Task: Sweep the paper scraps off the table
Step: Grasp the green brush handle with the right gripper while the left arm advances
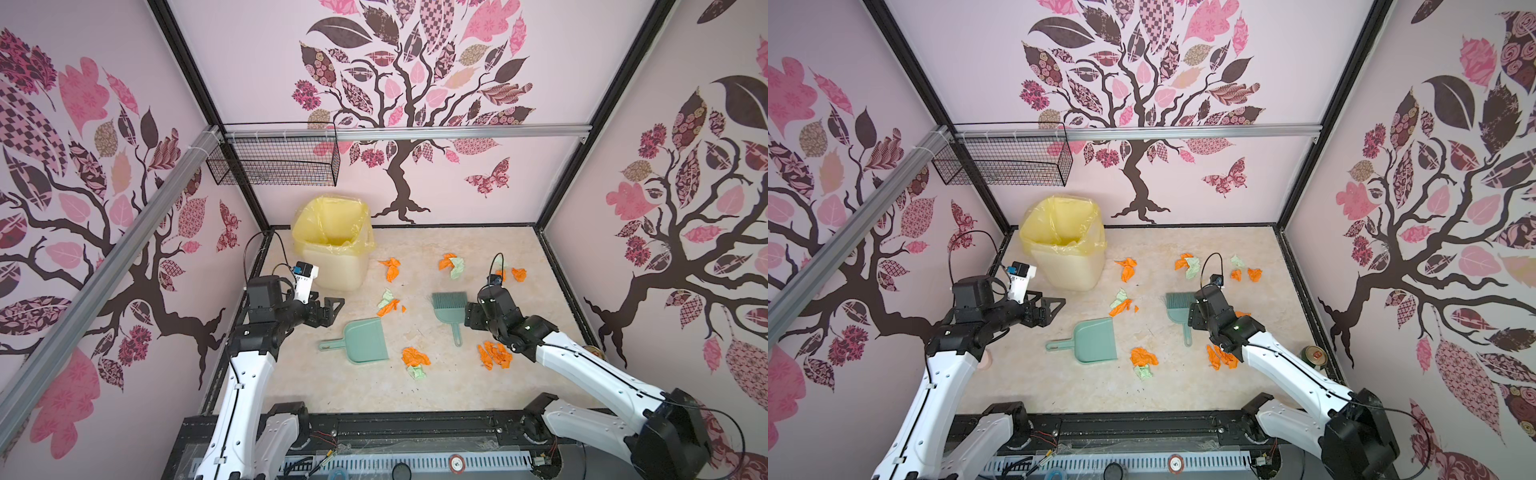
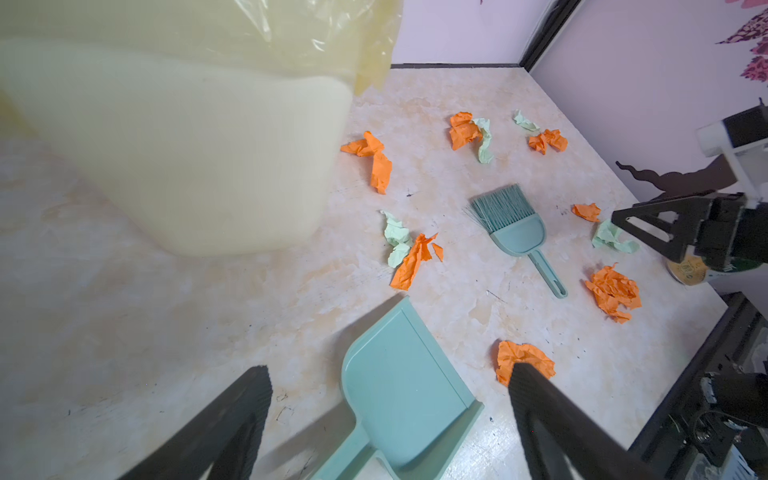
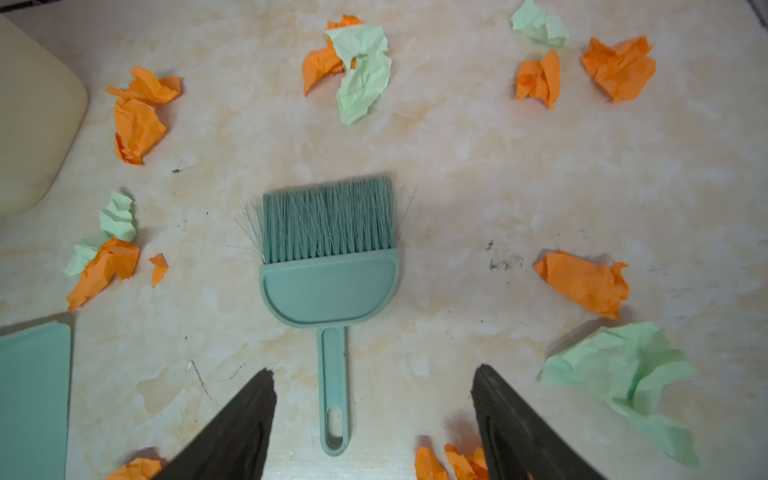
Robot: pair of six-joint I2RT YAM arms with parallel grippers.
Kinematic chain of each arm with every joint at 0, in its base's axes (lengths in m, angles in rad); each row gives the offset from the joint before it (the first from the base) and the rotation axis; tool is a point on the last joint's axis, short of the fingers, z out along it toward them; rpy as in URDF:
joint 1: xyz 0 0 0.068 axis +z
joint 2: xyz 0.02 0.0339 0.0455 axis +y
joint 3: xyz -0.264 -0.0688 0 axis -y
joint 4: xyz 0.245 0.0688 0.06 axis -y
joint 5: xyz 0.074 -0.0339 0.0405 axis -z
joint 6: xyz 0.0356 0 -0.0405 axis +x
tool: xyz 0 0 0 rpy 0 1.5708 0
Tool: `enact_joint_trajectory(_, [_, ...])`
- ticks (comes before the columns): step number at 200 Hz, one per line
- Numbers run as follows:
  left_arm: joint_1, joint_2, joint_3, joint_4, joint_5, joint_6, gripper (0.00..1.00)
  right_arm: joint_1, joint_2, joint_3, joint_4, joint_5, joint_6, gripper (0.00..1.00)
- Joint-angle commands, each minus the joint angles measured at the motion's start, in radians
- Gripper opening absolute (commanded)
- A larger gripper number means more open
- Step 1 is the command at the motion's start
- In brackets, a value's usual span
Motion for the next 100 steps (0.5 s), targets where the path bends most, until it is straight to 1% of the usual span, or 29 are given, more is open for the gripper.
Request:
enact_joint_trajectory(1, [-0.005,0.017,-0.005,-0.004,0.040,0.040,0.93,0.008,0.041,-0.025,-0.002,-0.027,0.064,0.76])
enact_joint_trajectory(24, [-0.005,0.053,-0.018,-0.003,0.058,0.064,0.93,0.011,0.124,-0.020,0.035,-0.046,0.046,0.75])
enact_joint_trajectory(57, [-0.008,0.083,-0.027,-0.012,0.095,0.081,0.93,0.023,0.255,0.009,0.063,-0.062,0.029,0.71])
enact_joint_trajectory(100, [-0.010,0.098,-0.036,-0.009,0.093,0.088,0.93,0.055,0.341,0.014,0.130,-0.081,0.032,0.68])
